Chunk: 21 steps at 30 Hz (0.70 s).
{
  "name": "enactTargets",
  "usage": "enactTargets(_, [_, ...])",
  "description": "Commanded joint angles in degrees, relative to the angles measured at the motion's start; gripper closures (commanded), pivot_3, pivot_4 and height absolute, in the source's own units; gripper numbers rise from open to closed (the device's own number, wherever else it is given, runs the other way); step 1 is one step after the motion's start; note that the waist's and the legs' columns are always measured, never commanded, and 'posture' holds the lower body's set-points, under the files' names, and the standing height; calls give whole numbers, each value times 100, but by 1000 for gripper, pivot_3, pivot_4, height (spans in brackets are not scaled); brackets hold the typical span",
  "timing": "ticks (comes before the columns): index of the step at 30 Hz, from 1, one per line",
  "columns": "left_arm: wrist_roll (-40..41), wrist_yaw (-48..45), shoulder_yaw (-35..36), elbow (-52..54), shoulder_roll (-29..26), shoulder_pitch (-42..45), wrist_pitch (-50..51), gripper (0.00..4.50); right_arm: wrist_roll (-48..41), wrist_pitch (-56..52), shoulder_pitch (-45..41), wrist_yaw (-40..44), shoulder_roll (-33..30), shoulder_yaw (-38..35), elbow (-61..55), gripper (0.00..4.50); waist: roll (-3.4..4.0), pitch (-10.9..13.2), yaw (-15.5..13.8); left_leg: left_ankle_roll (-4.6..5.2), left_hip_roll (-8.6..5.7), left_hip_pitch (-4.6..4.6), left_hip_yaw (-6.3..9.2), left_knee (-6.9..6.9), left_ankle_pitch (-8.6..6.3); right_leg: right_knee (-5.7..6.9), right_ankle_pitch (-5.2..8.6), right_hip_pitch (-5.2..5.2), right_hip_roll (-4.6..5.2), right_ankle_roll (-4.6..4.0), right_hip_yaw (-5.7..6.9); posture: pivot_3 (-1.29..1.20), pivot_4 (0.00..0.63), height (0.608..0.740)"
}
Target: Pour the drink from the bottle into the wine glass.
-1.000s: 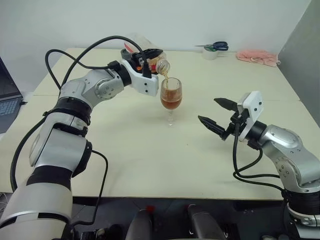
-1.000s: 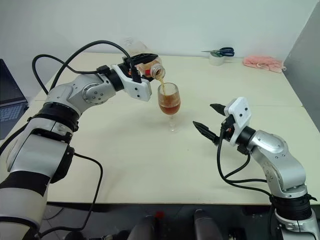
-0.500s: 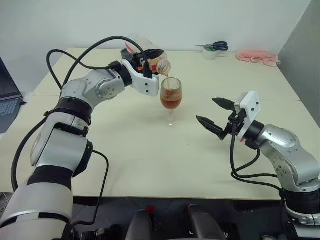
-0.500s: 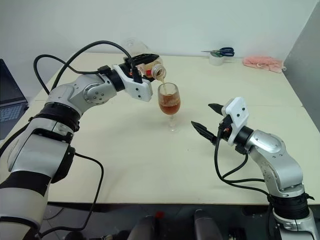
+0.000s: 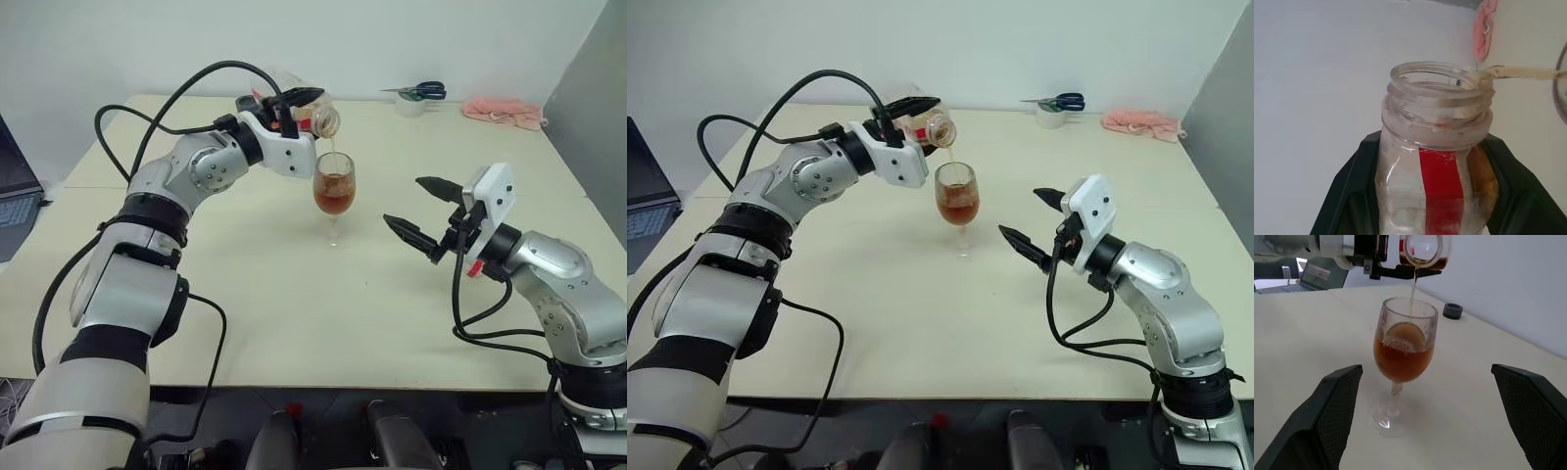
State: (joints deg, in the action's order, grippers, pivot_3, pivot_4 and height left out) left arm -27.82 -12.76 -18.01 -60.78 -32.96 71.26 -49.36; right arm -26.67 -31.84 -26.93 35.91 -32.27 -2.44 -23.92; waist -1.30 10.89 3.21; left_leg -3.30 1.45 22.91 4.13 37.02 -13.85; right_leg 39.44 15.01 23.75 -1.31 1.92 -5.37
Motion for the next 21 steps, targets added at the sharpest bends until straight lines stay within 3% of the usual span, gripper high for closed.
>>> enactTargets(1, [1064, -533, 676, 406, 77, -159, 463, 2358, -214, 5, -430, 115, -7, -132, -53, 0, 0, 0, -1, 0, 0, 0, 1, 1, 0, 3, 0, 0, 0, 0, 1, 0, 150, 740])
enactTargets(5, [2530, -1232, 1593, 1089, 254, -712, 1691, 2358, -378, -170, -1362, -87, 217, -159, 270, 0, 0, 0, 41, 0, 1, 2, -2, 4, 0, 13, 0, 8, 0, -1, -3, 0, 150, 740])
enactTargets(9, [3633, -1289, 2436, 1881, 428, -1263, 3513, 2358, -84, -423, -2041, -323, 402, 175, 707, 0, 2, -2, 45, 0, 7, 1, 10, 5, 1, 24, 1, 9, -2, -4, 10, 0, 150, 740])
enactTargets(14, [4072, -901, 2963, 2488, 481, -1870, 4890, 2358, 31, -740, -2625, -240, 655, 776, 669, 0, 2, -2, 51, 0, 5, 6, 10, 8, 1, 37, 2, 22, 0, -5, 6, 0, 150, 740])
enactTargets(21, [4224, -732, 3187, 2572, 724, -2364, 5185, 2358, 309, -728, -2825, -221, 1223, 1426, 802, 0, -1, -4, 2, -2, 6, 14, 16, 13, 2, 45, 2, 31, 1, -7, 15, 0, 150, 740])
